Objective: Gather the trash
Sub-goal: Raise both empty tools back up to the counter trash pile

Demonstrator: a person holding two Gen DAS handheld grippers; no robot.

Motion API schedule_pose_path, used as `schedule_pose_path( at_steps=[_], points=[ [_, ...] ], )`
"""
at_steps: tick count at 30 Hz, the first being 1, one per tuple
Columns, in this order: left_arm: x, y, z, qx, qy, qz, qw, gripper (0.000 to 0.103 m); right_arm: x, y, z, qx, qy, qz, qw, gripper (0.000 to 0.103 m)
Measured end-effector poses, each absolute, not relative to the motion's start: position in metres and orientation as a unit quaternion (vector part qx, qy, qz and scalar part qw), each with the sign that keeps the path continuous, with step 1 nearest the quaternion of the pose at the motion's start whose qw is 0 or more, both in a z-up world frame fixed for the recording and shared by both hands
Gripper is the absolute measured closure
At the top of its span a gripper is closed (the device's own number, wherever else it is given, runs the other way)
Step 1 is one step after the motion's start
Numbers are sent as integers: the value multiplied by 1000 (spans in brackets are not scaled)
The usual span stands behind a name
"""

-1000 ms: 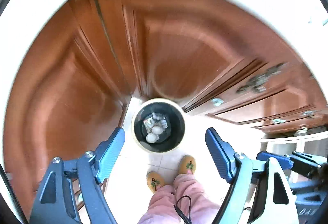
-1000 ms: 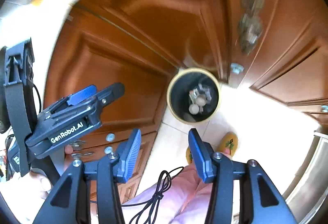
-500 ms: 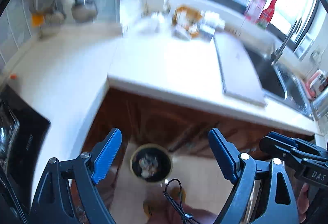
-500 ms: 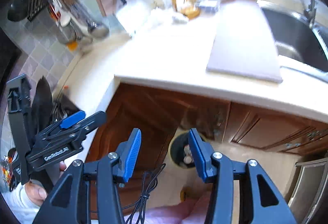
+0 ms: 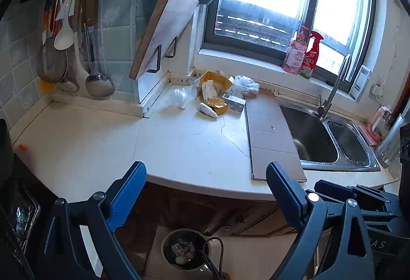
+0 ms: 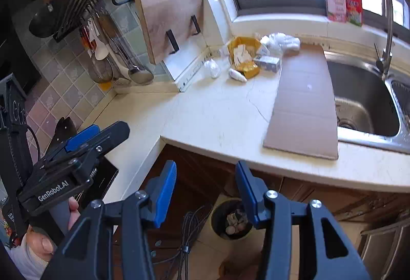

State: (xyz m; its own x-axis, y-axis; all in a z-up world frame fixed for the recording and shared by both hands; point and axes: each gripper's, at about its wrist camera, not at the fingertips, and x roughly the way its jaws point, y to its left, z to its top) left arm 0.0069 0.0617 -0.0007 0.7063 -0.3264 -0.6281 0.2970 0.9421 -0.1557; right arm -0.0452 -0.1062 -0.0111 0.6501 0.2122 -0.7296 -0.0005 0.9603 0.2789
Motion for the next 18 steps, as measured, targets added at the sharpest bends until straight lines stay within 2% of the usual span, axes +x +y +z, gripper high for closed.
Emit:
schedule_pose_path(
  at_steps=[6, 8, 14, 18],
  points=[
    [21, 48, 12, -8, 332, -173, 927, 9, -38, -113, 5, 124, 390, 46, 911, 54],
    [26, 43, 11, 1, 332, -176, 927, 5, -33, -119, 6, 126, 383, 40, 914, 54],
    [54, 18, 2, 32, 341, -172, 924, 4, 5, -151, 1, 167, 400, 36, 901, 54],
    [85, 1, -3, 39, 347, -164, 922, 4, 43, -170, 2, 147, 406, 33, 901, 54]
  ],
)
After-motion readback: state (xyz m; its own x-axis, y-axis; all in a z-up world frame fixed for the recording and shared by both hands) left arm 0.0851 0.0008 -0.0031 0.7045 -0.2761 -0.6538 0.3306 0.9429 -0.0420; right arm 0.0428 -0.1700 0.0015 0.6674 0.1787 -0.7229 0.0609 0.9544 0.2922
